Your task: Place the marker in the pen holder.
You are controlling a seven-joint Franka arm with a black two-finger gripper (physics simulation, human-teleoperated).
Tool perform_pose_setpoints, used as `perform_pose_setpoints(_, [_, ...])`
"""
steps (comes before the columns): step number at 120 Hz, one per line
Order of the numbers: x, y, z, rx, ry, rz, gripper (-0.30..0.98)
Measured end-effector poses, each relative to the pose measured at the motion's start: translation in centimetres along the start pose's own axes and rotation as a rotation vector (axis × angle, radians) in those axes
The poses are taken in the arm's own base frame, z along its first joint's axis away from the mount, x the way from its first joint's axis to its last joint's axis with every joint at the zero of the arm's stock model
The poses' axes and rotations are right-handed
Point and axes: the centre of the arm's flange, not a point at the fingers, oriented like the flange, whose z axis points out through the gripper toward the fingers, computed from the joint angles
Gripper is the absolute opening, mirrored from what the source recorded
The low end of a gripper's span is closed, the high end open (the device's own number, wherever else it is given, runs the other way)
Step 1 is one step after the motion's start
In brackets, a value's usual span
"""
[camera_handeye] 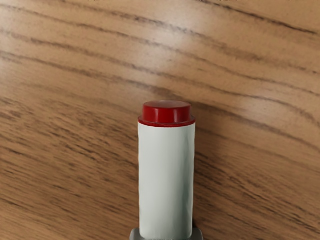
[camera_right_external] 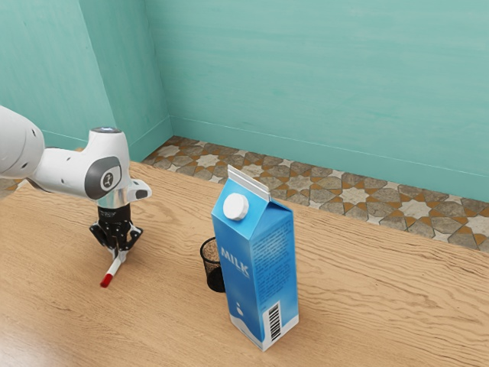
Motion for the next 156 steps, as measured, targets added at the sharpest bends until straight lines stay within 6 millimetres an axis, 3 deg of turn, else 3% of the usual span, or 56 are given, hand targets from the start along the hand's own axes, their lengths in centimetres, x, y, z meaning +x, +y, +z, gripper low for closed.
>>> perform_pose_setpoints(17, [0.0,0.0,-1.6,0.008,0.039,0.001,-0.10])
perform_pose_setpoints(37, [-0.4,2.4,-7.5,0.038,0.231,0.075,-0.10])
perform_pose_setpoints(49, [-4.1,4.8,-10.2,0.037,0.400,0.147,-0.10])
perform_pose_setpoints(61, [-8.2,8.2,-15.0,0.002,0.615,0.221,-0.10])
perform_pose_setpoints(75, [-10.6,12.0,-17.7,-0.063,0.804,0.295,-0.10])
perform_pose_setpoints(88, [-11.7,12.2,-18.5,-0.144,0.924,0.266,-0.10])
perform_pose_setpoints(107, [-12.6,15.3,-19.0,-0.256,1.009,0.250,-0.08])
perform_pose_setpoints(124, [-15.2,17.2,-17.0,-0.307,0.990,0.243,-0.07])
perform_pose_setpoints(142, [-15.7,16.8,-16.4,-0.323,0.987,0.210,-0.07])
perform_pose_setpoints(156, [-16.6,18.5,-15.9,-0.340,0.971,0.225,-0.07])
